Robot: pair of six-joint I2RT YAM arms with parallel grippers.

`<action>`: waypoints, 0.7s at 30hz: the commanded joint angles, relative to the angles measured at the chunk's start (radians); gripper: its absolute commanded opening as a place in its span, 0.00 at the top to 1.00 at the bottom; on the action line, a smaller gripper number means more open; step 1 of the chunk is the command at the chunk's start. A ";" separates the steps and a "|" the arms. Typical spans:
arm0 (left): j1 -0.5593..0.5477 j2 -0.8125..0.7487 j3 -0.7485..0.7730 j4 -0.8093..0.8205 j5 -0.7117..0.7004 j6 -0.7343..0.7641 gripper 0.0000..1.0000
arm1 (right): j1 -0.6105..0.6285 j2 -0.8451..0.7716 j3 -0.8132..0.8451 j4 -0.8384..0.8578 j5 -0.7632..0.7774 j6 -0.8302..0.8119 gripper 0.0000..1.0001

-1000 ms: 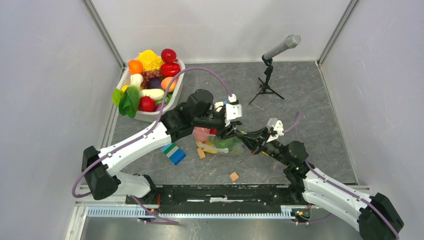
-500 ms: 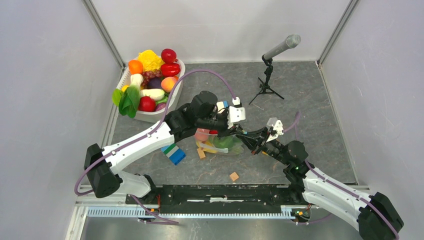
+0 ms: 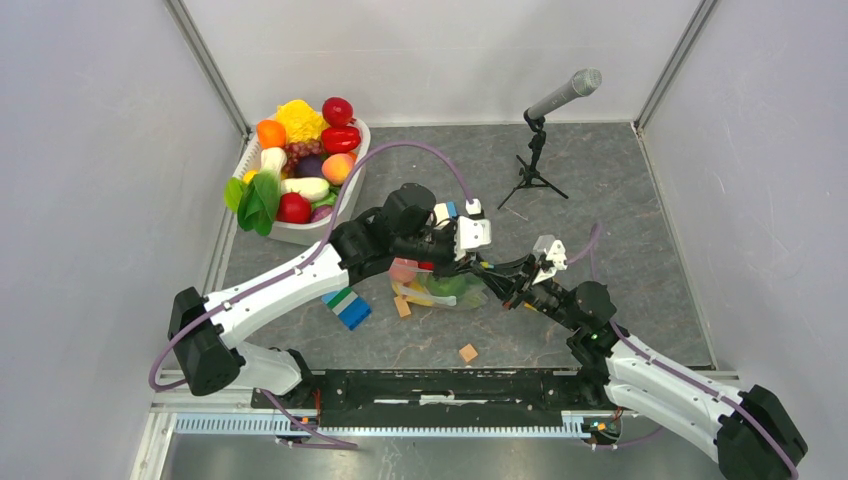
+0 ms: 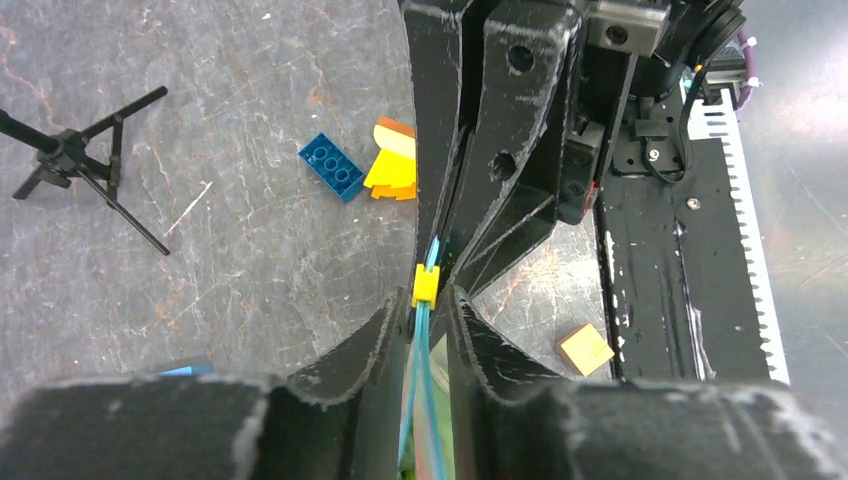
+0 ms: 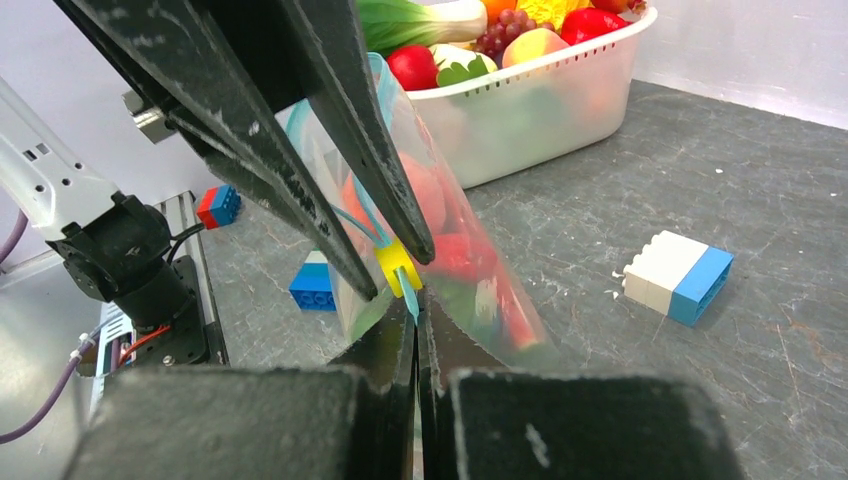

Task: Place the food in the zip-top bag and seal the zipper
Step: Zip the zipper food storage bag at the center of the board.

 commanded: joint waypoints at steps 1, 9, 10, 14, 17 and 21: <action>-0.004 0.008 0.030 -0.026 0.002 0.026 0.68 | -0.002 -0.017 0.020 0.075 0.008 0.013 1.00; -0.005 0.009 0.037 -0.014 -0.001 0.019 0.68 | -0.001 -0.014 0.015 0.078 0.005 0.016 1.00; -0.005 0.005 0.036 0.000 0.007 0.012 0.66 | -0.001 -0.013 0.014 0.078 0.005 0.017 1.00; -0.005 0.003 0.036 0.026 0.036 -0.003 0.68 | -0.001 -0.013 0.012 0.077 0.002 0.016 1.00; -0.005 0.010 0.040 0.027 0.052 -0.011 0.68 | -0.001 -0.014 0.010 0.076 0.001 0.014 1.00; -0.005 0.010 0.036 0.028 0.075 -0.012 0.74 | -0.001 -0.015 0.005 0.077 0.000 0.012 1.00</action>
